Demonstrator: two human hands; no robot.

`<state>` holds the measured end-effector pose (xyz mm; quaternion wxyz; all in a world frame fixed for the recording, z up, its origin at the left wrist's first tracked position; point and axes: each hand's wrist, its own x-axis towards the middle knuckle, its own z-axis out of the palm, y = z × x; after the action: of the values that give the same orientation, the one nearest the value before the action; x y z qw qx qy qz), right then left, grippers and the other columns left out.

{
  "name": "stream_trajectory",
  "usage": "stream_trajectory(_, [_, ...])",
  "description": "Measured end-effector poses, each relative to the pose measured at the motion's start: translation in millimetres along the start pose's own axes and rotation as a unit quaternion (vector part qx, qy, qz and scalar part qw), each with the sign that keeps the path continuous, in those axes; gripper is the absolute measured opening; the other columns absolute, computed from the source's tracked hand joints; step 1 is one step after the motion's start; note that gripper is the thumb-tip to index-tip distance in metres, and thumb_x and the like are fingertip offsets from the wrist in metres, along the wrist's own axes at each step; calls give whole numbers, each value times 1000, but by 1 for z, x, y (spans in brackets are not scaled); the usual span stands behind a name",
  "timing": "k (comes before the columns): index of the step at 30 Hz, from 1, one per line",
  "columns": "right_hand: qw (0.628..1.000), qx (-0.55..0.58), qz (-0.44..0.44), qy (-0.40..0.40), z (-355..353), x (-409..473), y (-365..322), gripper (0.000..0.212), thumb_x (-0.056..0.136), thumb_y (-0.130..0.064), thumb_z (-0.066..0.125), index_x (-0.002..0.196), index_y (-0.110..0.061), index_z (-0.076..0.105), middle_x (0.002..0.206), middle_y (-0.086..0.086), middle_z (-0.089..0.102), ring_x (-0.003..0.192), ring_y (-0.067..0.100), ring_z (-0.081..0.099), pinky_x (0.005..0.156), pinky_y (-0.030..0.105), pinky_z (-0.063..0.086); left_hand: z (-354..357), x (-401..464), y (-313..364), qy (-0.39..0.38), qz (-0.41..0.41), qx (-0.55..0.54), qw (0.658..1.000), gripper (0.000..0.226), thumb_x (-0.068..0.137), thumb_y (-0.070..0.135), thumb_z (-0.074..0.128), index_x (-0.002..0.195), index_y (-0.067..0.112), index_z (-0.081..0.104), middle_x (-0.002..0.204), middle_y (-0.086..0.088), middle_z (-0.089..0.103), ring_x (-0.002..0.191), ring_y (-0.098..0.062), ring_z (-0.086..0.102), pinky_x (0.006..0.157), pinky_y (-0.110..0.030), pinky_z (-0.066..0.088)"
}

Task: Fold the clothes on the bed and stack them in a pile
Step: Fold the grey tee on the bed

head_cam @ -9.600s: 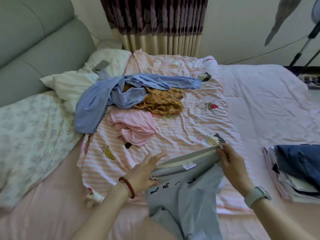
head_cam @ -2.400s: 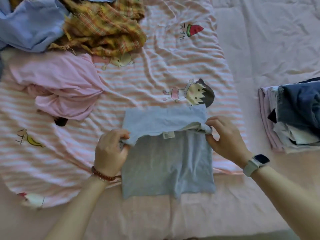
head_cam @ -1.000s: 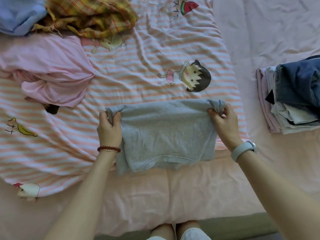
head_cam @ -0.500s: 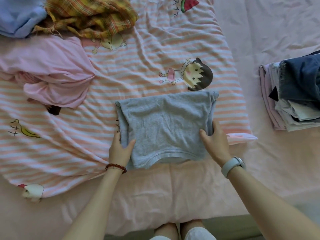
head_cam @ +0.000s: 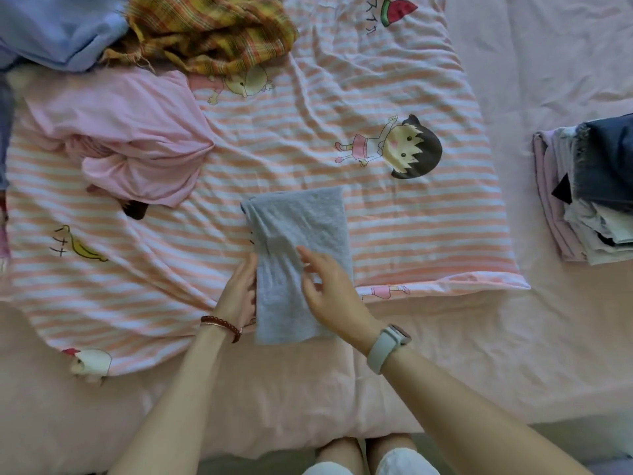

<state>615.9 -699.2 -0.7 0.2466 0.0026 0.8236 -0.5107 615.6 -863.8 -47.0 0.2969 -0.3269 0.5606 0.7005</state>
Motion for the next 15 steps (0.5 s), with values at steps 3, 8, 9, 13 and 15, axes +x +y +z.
stream_trajectory(3, [986,-127,-64,85,-12,-5,17,45,89,0,47,134,-6,47,124,16,53,112,29,52,90,35,44,9,7,-7,72,89,75,991,36,88,28,59,122,17,52,120,-6,63,110,-21,60,87,-35,52])
stream_trajectory(8, [914,-388,-116,-17,-19,31,33,49,99,-26,33,147,-24,23,157,5,11,145,26,5,115,50,6,25,21,-16,206,155,219,941,64,83,27,67,138,16,37,135,4,48,121,-12,48,97,-24,37])
stream_trajectory(9, [897,-428,-98,-54,-20,44,37,49,100,-34,25,148,-31,13,158,1,0,145,24,-5,115,51,-1,25,23,-16,234,149,222,935,59,83,26,67,134,15,41,129,3,53,118,-14,50,90,-22,37])
stream_trajectory(13, [877,-473,-59,-63,-31,78,44,44,100,-37,25,143,-35,26,156,1,17,142,19,12,113,51,7,17,28,-14,273,105,230,928,29,90,25,58,112,5,58,104,-8,65,101,-28,58,76,-28,42])
stream_trajectory(15, [893,-438,-98,35,-34,88,39,43,96,-31,36,139,-27,37,146,2,35,135,20,28,109,44,17,9,20,-16,205,87,202,954,24,90,28,57,97,5,61,90,-8,65,88,-26,60,75,-35,48])
